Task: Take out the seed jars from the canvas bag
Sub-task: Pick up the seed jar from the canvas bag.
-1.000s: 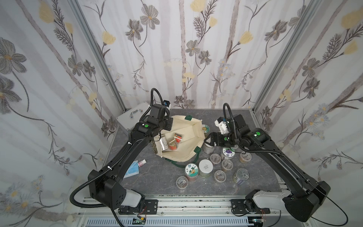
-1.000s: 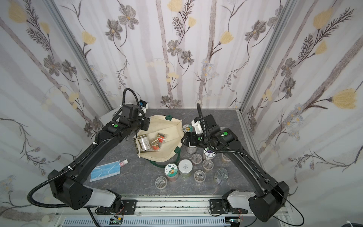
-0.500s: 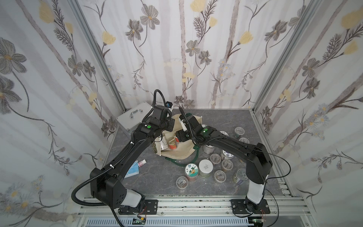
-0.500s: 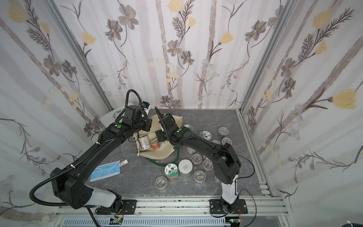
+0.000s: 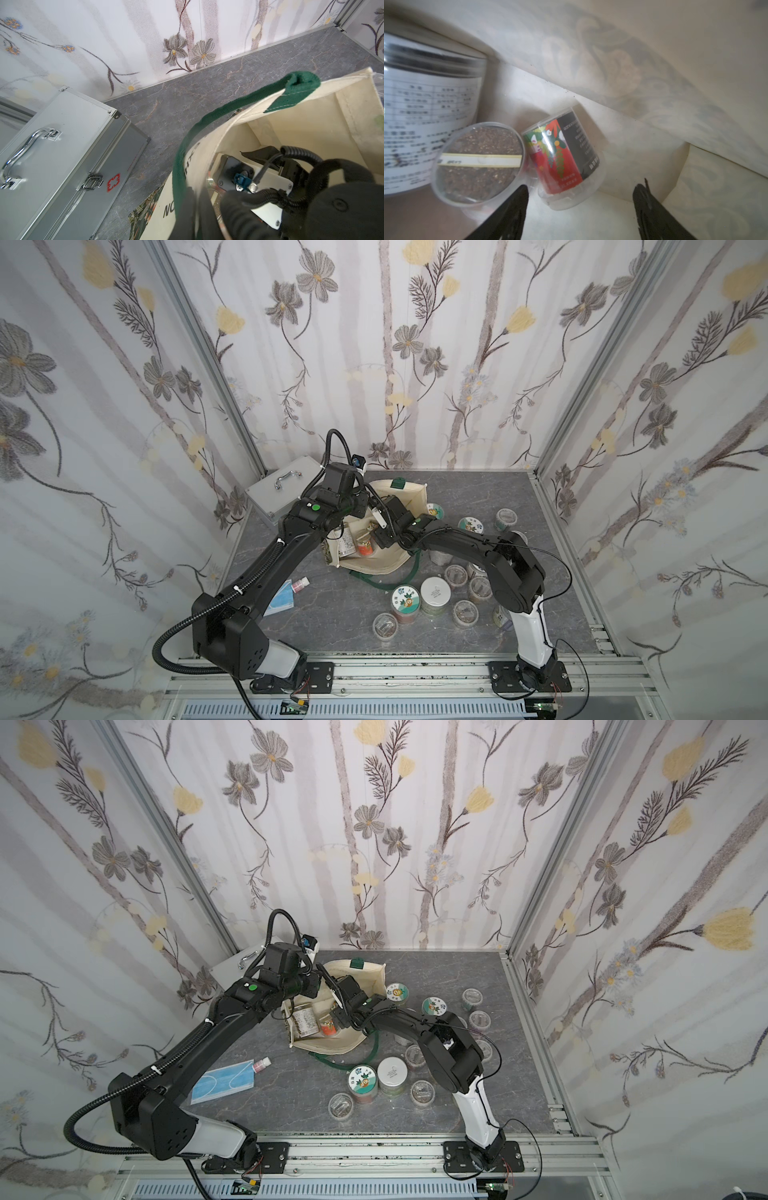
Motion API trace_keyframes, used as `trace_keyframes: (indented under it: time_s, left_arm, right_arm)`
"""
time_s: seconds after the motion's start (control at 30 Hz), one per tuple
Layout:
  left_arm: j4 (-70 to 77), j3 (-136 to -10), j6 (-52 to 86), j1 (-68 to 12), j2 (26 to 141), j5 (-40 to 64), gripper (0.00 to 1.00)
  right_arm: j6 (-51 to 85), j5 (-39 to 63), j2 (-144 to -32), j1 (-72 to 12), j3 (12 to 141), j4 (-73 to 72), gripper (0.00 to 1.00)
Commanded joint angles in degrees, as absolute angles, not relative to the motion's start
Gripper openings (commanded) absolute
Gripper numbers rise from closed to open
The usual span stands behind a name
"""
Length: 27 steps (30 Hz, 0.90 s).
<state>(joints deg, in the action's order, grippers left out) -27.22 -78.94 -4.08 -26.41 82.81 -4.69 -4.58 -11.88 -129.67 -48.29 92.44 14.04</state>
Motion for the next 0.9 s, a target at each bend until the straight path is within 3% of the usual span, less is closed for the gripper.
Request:
trace_keyframes:
  time_s: [0.0,0.37,0.67,0.87]
  left_arm:
    - [-25.22,-79.12,-4.24,-26.27,82.77,-4.66,0.0]
    - [-25.09,-79.11,-4.12,-26.28,82.9,-4.31,0.0]
    - [-25.21,-79.1,-4.12,-26.28,82.8,-4.42,0.0]
    - [-25.26,-79.28,-4.01,-26.28,82.68,-5.33,0.0]
  right_arm:
    - [-8.98,-11.29,-131.37,-48.33,93.88,11.69,0.83]
    - [-9.72,-5.15,-140.35,-47.99,101.57,15.0,0.91]
    - [-6.2,-4.47,-135.75,-47.98,100.48,15.2,0.57]
    - [-2.12,-1.77,-128.49,-47.9,95.5,11.2,0.52]
